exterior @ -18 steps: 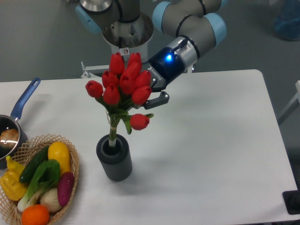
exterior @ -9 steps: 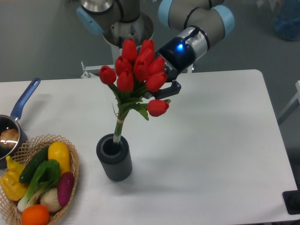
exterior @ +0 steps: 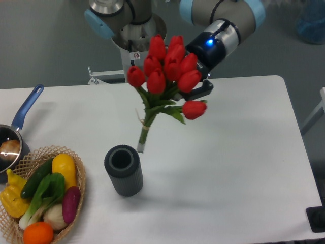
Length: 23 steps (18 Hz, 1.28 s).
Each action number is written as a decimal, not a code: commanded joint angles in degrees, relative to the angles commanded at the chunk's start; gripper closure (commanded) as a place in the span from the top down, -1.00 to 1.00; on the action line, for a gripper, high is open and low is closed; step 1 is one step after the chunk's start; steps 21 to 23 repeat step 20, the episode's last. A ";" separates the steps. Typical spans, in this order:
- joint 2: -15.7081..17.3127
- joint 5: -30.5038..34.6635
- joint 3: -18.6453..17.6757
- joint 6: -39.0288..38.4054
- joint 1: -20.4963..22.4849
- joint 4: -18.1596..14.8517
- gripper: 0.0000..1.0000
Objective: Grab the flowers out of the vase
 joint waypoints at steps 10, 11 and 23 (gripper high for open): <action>-5.27 18.99 6.60 2.72 1.15 0.35 -0.14; -5.71 19.35 6.77 2.72 1.15 0.44 -0.14; -5.19 19.44 5.90 2.64 2.38 0.79 -0.14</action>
